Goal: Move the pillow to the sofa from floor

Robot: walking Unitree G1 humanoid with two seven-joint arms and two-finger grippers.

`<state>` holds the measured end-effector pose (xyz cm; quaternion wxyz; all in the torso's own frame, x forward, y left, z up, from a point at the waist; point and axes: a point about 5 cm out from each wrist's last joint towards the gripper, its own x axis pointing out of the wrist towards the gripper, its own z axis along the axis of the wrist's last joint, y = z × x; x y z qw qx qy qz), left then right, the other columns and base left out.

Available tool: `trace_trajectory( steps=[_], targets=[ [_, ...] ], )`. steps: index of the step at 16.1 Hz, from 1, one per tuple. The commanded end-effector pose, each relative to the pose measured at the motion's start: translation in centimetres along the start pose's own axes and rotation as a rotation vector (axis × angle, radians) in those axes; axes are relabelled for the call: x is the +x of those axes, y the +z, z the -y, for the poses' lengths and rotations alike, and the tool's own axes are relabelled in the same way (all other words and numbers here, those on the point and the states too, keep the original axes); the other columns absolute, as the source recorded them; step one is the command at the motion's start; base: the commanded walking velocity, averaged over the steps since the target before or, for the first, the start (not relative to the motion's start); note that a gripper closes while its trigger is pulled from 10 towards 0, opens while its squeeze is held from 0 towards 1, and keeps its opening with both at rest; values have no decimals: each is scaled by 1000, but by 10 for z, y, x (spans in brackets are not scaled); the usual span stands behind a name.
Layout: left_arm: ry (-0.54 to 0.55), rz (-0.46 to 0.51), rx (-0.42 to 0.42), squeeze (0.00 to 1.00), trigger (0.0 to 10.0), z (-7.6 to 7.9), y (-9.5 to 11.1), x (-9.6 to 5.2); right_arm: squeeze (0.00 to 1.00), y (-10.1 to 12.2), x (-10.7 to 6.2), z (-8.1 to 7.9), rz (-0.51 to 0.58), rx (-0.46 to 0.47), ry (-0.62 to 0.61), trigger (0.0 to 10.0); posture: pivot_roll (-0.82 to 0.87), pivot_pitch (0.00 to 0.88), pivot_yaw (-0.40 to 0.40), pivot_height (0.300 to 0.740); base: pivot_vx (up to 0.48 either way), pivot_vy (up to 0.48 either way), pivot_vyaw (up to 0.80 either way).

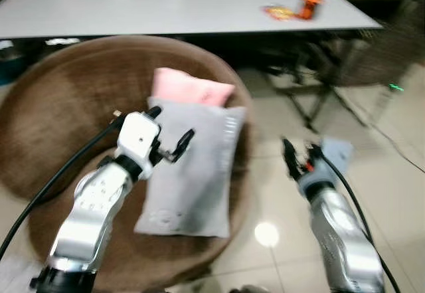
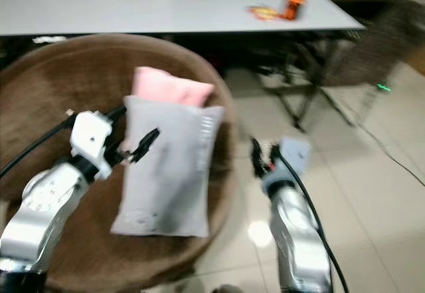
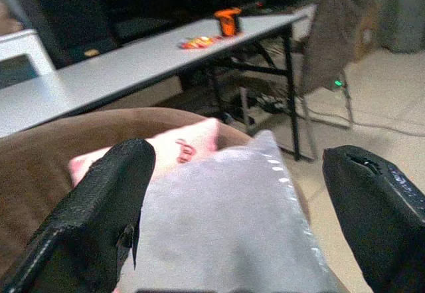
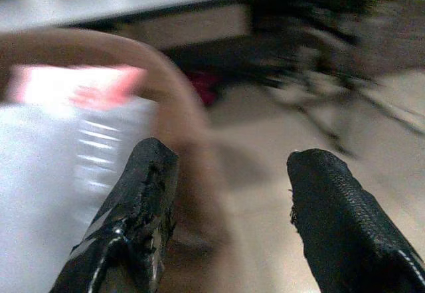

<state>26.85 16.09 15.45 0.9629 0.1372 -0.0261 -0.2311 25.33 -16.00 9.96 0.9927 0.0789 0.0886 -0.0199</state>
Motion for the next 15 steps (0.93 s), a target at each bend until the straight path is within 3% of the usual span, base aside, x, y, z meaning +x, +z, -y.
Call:
trace_trajectory(
  steps=[1,6,10,13,15],
  targets=[
    [22,-12,22,0,10000,-3,1,-2,0,6,-2,-1,3,-11,-34,10000,-71,0,-9,740,0,-439,-800],
    [33,-43,31,0,10000,-6,-1,-1,0,9,-7,-7,-30,-7,-70,10000,-92,0,18,740,0,-449,-800],
    [57,-66,30,0,10000,-15,-9,1,0,9,-12,-9,-61,-58,-83,10000,-109,0,36,740,0,-442,-800],
    [81,-71,25,0,10000,-21,-10,-1,0,15,-6,-10,-59,-65,-70,10000,-88,0,33,740,0,-423,-800],
    [83,-83,-27,0,10000,-21,-15,0,0,17,-4,-14,-51,-88,-53,10000,-109,0,45,740,0,0,-800]
  ],
)
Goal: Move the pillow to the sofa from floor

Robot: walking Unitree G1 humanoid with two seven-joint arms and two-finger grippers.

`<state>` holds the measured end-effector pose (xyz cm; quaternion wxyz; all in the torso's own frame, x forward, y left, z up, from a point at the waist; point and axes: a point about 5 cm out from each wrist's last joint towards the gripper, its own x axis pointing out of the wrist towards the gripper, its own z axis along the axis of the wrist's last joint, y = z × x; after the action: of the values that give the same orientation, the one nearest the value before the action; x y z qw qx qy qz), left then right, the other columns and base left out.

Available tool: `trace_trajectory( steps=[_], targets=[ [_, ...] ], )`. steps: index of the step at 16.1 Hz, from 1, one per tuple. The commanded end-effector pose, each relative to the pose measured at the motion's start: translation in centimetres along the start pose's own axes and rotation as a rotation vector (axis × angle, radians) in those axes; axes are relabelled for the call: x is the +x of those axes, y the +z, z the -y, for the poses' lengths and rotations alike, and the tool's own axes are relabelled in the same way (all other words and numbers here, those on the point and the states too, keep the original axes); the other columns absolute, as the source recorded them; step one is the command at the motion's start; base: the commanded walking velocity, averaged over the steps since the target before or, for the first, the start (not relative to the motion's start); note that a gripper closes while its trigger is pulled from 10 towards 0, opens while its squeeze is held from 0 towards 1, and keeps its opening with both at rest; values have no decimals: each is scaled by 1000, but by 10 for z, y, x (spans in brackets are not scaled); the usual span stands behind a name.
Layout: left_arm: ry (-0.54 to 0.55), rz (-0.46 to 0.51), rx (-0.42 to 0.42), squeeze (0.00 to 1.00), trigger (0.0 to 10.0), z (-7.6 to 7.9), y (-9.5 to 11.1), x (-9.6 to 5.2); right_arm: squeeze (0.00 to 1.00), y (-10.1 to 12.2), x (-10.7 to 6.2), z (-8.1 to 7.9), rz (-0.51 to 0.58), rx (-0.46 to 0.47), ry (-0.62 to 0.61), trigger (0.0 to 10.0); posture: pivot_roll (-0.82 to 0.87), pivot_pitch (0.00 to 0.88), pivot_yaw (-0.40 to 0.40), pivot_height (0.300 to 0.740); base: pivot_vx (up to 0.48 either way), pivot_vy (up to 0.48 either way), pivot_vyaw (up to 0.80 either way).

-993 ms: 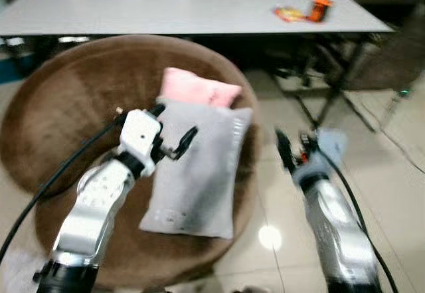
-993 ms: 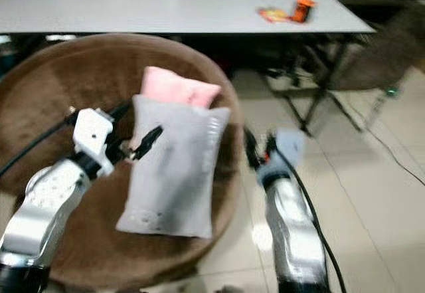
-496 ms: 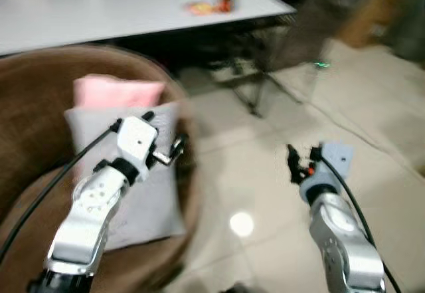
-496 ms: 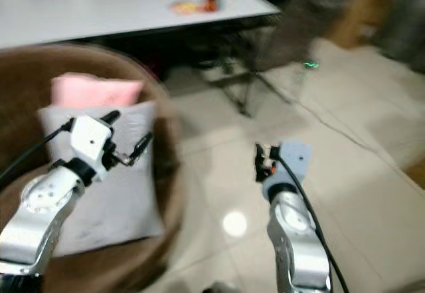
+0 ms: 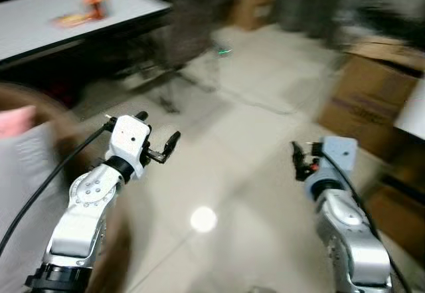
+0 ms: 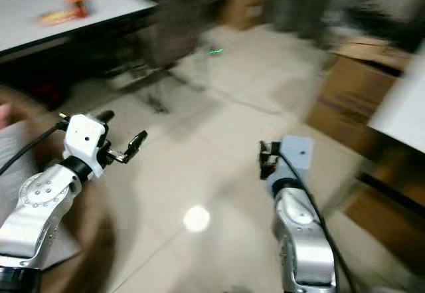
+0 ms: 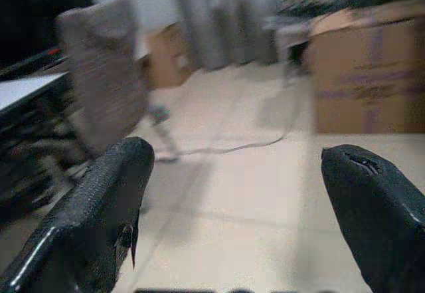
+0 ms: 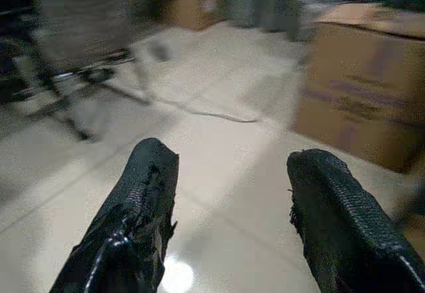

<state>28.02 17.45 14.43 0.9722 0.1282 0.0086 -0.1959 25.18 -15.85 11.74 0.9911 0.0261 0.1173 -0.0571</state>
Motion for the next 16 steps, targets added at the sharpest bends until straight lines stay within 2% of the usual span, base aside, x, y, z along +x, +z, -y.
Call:
trace_trajectory(
  steps=[1,4,5,7,11,13,15,16],
  targets=[
    [17,-27,-14,0,10000,-5,-6,0,0,3,-2,-12,3,-12,54,10000,-132,0,51,740,0,480,-800],
    [32,-18,-20,0,10000,2,-9,4,0,5,-2,-16,-11,-101,152,10000,-139,0,22,740,0,480,-796],
    [67,-9,-1,0,10000,4,-10,2,0,6,0,-19,-13,-114,226,10000,-128,0,-4,740,0,-480,0],
    [95,-15,-37,0,10000,4,-13,-1,0,9,2,-23,-18,-135,303,10000,-103,0,-46,740,0,-392,0],
    [137,-79,-29,0,10000,5,-24,-6,0,6,17,-15,-31,-167,268,10000,-42,0,-100,740,0,0,0],
    [134,-81,-53,0,10000,9,-25,-10,0,3,26,-8,-49,-97,236,10000,-34,0,-108,740,0,0,0],
    [117,-81,-65,0,10000,13,-25,-8,0,-3,26,-1,-64,-34,196,10000,-52,0,-85,740,0,0,0],
    [117,-81,-65,0,10000,13,-25,-8,0,-3,26,-1,-64,-34,196,10000,-52,0,-85,740,0,0,0]
  ],
)
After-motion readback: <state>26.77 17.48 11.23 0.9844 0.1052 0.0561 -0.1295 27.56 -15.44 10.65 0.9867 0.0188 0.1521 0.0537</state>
